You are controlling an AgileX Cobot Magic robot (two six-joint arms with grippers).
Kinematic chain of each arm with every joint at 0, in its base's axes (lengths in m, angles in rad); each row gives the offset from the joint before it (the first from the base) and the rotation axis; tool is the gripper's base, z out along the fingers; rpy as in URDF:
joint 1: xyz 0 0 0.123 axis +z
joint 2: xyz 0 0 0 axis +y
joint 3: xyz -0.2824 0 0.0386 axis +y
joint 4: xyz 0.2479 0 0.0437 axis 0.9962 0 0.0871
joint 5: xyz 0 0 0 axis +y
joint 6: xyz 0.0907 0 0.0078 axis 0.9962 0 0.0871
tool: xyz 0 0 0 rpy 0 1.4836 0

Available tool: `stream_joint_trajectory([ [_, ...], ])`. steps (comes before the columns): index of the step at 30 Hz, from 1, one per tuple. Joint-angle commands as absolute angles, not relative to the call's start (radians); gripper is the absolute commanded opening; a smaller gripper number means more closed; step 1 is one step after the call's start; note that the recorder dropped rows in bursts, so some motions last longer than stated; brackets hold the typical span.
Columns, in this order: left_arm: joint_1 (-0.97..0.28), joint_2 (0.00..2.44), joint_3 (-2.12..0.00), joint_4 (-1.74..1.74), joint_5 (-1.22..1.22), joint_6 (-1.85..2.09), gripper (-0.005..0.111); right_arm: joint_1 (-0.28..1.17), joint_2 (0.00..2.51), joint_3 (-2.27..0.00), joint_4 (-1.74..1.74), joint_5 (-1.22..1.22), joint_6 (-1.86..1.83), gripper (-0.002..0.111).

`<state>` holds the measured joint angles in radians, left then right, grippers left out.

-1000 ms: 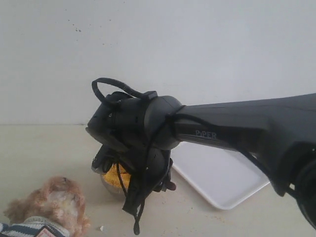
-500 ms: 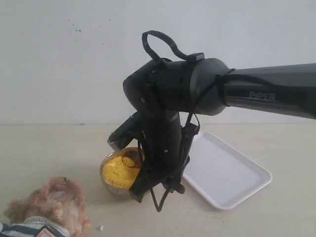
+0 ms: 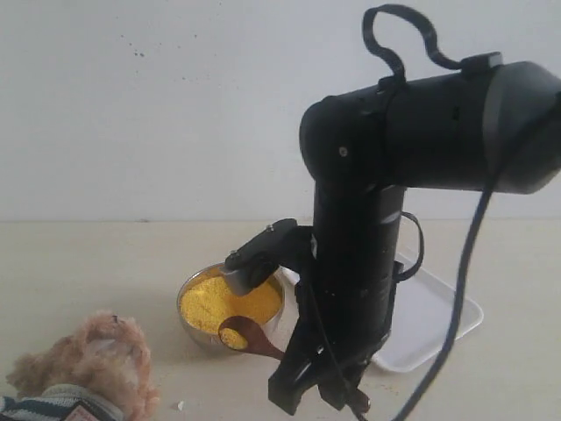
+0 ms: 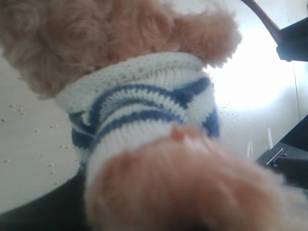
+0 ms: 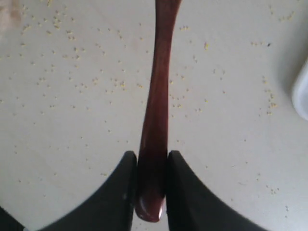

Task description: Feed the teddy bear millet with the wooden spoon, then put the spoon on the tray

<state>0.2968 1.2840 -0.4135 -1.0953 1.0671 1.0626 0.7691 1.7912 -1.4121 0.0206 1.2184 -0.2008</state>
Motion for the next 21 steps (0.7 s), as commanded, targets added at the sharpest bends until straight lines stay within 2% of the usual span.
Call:
stream_joint_trajectory([
  [1, 0.298, 1.285, -0.412, -1.113, 1.089, 1.067, 0.004, 0.747, 1.726, -1.339, 0.143, 1.221, -0.301, 0.000],
  [21, 0.298, 1.285, -0.412, -1.113, 1.089, 1.067, 0.004, 0.728, 1.677, -1.234, 0.067, 1.221, -0.307, 0.000],
])
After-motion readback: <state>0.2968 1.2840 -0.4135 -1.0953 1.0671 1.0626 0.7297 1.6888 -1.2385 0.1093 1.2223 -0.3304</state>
